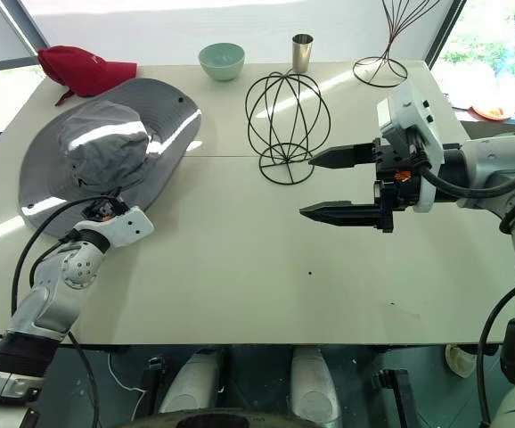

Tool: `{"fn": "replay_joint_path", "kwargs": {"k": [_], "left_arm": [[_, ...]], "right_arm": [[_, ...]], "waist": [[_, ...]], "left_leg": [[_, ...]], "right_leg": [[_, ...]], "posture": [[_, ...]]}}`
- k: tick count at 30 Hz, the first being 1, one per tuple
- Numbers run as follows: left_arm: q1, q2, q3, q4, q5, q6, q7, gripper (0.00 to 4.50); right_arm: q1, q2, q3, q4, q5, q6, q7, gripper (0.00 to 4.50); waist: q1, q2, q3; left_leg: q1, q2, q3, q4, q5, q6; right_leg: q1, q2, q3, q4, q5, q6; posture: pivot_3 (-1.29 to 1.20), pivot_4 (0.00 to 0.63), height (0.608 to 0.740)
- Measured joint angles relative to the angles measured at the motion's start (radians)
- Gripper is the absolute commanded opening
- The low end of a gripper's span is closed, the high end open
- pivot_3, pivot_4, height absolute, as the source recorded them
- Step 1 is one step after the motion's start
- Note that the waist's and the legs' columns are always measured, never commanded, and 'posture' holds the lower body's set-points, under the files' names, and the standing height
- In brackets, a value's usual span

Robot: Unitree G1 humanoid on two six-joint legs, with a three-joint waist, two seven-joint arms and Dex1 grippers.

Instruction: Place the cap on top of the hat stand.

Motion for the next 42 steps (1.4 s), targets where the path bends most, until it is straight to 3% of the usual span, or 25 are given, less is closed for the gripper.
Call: {"fn": "replay_joint_path", "kwargs": {"k": [4, 5, 14, 21, 26, 32, 37, 42], "left_arm": [[-0.010, 0.004, 0.004, -0.002, -0.014, 0.005, -0.004, 0.18], [-0.021, 0.011, 0.005, -0.001, -0.023, 0.006, -0.008, 0.04], [-0.213, 0.036, 0.024, 0.023, -0.108, 0.045, -0.091, 0.04], [-0.660, 0.019, -0.016, 0.075, -0.136, -0.006, -0.145, 0.04], [-0.823, -0.010, -0.095, 0.121, -0.133, -0.136, -0.143, 0.04], [-0.870, 0.040, -0.204, 0.134, -0.024, -0.401, -0.097, 0.04], [-0.825, 0.152, -0.283, 0.148, 0.150, -0.654, 0.036, 0.04], [-0.770, 0.186, -0.333, 0.177, 0.295, -0.782, 0.153, 0.04]], "right_arm": [[-0.001, -0.018, -0.005, 0.018, -0.003, -0.007, -0.005, 4.50], [-0.003, -0.021, -0.006, 0.026, -0.005, -0.013, -0.008, 4.50], [0.009, -0.074, -0.090, 0.080, -0.034, -0.082, -0.016, 4.50], [0.067, -0.113, -0.181, 0.122, -0.063, -0.123, -0.028, 4.50], [0.094, -0.127, -0.240, 0.167, -0.083, -0.136, -0.044, 4.50], [0.131, -0.131, -0.312, 0.176, -0.080, -0.127, -0.070, 4.50], [0.161, -0.131, -0.355, 0.170, -0.062, -0.109, -0.099, 4.50], [0.173, -0.131, -0.366, 0.156, -0.043, -0.102, -0.123, 4.50]], "waist": [[0.001, 0.000, 0.000], [0.002, 0.000, 0.000], [0.003, 0.000, 0.000], [0.003, -0.004, 0.002], [-0.006, -0.003, 0.002], [-0.004, -0.003, 0.002], [-0.003, -0.003, 0.002], [0.000, -0.003, 0.002]], "left_leg": [[0.000, 0.000, 0.000, 0.000, 0.000, 0.000], [0.000, 0.000, 0.000, 0.000, 0.000, 0.000], [-0.001, 0.000, -0.001, 0.000, 0.000, 0.000], [-0.003, -0.001, -0.001, 0.001, 0.000, 0.000], [-0.002, -0.001, -0.001, 0.000, 0.000, 0.001], [-0.002, -0.001, -0.001, 0.001, 0.000, 0.000], [-0.002, -0.001, 0.000, 0.001, 0.000, 0.001], [-0.002, -0.001, 0.000, 0.001, 0.000, 0.001]], "right_leg": [[0.000, 0.000, 0.000, 0.000, 0.000, 0.000], [0.000, 0.000, 0.000, 0.000, 0.000, 0.000], [0.000, 0.000, -0.001, 0.000, 0.000, 0.000], [0.000, -0.001, -0.002, -0.002, 0.000, 0.001], [-0.001, -0.001, -0.001, -0.001, 0.000, 0.001], [-0.001, -0.001, -0.001, -0.001, 0.000, 0.001], [-0.001, -0.001, 0.000, 0.000, 0.000, 0.001], [0.000, -0.001, 0.000, 0.000, 0.000, 0.001]], "posture": [[0.00, 0.150, 0.740], [0.00, 0.150, 0.740], [0.00, 0.150, 0.740], [0.00, 0.150, 0.740], [0.00, 0.150, 0.740], [0.00, 0.150, 0.740], [0.00, 0.150, 0.740], [0.00, 0.150, 0.740]]}}
